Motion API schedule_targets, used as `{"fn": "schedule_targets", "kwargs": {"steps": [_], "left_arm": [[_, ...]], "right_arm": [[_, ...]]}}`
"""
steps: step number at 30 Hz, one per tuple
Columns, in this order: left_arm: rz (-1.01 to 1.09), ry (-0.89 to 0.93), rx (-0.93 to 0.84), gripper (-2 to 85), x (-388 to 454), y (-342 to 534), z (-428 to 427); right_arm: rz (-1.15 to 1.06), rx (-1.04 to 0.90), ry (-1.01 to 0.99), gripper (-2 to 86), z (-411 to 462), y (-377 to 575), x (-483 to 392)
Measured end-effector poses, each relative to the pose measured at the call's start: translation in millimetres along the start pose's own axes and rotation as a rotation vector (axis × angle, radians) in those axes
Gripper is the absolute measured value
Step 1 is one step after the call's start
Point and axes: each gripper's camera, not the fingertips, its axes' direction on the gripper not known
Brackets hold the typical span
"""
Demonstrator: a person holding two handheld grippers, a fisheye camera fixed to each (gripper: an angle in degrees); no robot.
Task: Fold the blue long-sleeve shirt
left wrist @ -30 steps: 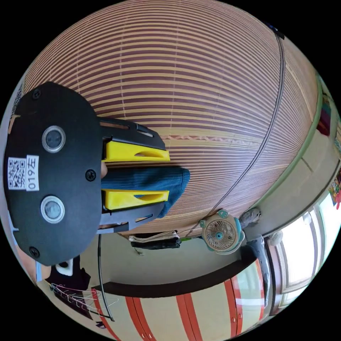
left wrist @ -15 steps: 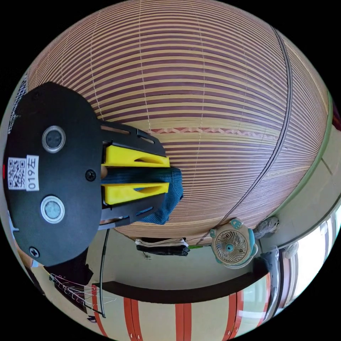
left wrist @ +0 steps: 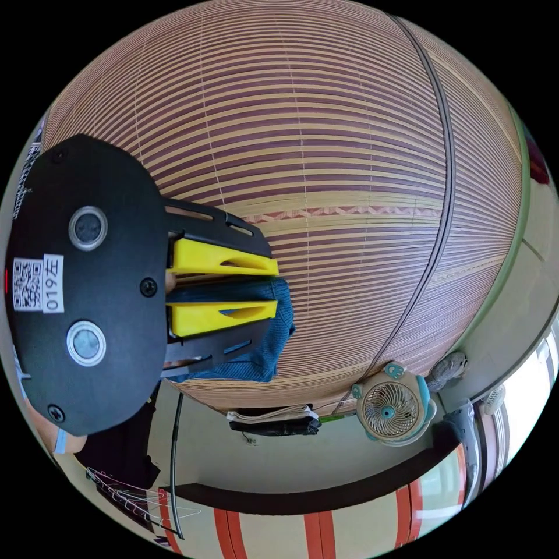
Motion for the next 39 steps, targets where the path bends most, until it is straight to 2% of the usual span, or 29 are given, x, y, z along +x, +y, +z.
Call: {"fn": "schedule_targets", "kwargs": {"steps": [7,11,16,20,24,30,34,36,39], "left_arm": [[0.002,-0.016,0.061,7.0,9,20,1],[-0.007,-0.066,0.160,6.7,19,49,-9],[0.164,-0.062,0.217,5.4,64,122,-11],[0.306,-0.108,0.190,4.2,104,199,18],[0.331,-0.188,0.175,2.7,124,246,56],[0.330,-0.320,0.183,1.3,140,292,92],[0.359,-0.343,0.238,1.0,161,331,94],[0.398,-0.307,0.326,0.8,181,376,85],[0.458,-0.309,0.354,0.8,205,443,94]], "right_arm": [[0.010,0.027,0.027,8.7,-6,6,-2],[-0.012,0.053,0.061,9.2,-12,12,-1],[0.032,0.107,0.044,8.8,-31,22,23],[0.265,0.149,-0.103,8.4,-49,41,87],[0.480,0.100,-0.170,8.2,-43,72,156],[0.557,0.010,-0.212,6.8,-28,101,216],[0.600,0.023,-0.238,6.1,-32,111,250],[0.663,0.078,-0.211,5.4,-47,123,281],[0.789,0.099,-0.215,5.2,-54,146,333]]}}
